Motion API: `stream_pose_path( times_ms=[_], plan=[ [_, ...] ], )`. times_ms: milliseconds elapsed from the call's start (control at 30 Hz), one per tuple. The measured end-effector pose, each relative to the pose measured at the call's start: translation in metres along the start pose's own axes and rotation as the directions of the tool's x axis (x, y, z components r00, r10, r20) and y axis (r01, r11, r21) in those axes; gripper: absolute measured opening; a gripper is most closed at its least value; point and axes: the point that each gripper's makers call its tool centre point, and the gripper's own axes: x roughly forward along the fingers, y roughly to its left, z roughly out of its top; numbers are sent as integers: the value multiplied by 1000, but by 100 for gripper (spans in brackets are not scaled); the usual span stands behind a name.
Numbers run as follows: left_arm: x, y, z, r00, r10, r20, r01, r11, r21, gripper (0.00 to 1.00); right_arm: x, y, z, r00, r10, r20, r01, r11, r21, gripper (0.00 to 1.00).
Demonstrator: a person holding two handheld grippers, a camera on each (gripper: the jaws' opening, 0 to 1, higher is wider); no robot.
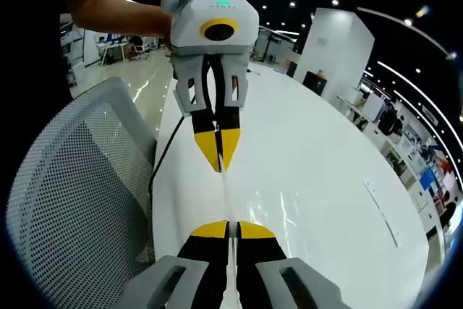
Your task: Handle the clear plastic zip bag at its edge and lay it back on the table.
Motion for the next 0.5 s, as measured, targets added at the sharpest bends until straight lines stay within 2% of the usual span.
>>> stream_pose_path(
  times_ms=[500],
  plan=[
    [0, 1, -1, 1000, 1, 5, -1, 1000, 3, 0, -1, 0, -2, 1000, -7, -6, 8, 1000, 13, 0]
  ],
)
